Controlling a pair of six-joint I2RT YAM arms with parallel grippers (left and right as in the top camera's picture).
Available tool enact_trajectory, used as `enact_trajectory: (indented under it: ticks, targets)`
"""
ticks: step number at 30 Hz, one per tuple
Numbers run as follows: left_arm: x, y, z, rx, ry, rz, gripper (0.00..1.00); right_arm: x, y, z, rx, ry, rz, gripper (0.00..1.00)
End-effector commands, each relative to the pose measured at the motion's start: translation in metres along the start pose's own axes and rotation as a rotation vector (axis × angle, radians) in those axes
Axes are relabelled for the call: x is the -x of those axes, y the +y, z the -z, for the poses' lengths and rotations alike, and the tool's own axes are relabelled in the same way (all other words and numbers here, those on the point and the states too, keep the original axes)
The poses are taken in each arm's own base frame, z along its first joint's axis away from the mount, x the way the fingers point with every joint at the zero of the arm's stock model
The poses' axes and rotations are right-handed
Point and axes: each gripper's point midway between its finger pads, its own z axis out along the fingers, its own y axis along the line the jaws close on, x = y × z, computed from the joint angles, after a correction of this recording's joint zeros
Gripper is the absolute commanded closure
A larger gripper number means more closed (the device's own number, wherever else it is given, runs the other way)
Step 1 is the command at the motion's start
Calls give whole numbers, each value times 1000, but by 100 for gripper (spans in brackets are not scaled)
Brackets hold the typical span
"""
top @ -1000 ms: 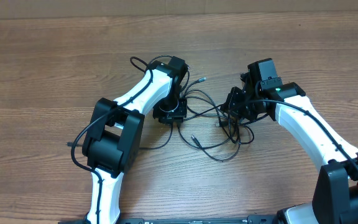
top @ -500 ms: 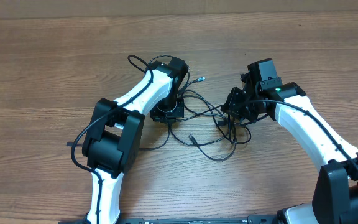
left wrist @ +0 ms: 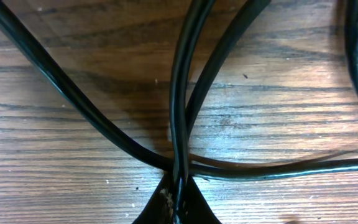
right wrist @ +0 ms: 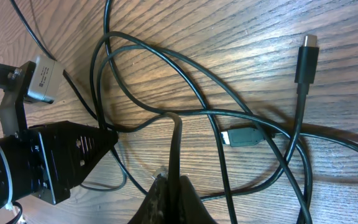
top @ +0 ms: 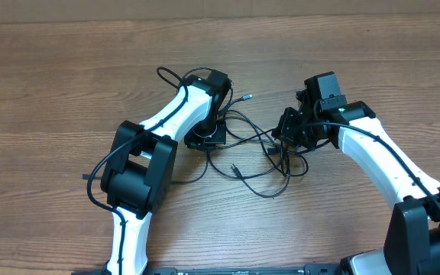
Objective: Untangle cables
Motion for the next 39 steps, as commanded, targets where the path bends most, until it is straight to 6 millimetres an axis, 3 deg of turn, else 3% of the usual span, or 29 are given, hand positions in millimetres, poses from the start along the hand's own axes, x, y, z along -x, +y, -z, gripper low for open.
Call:
enact_trajectory:
  ticks: [1,28,39]
  targets:
    - [-3,14,-21,74,18,15,96,1,-4,-1,-13,-5,-8,96]
    - [1,17,-20,93,-3,32,96,1,-9,-1,-41,-7,-15,96]
    - [1,17,-21,93,-3,34,96,-8,-13,4,-57,18,-10,96]
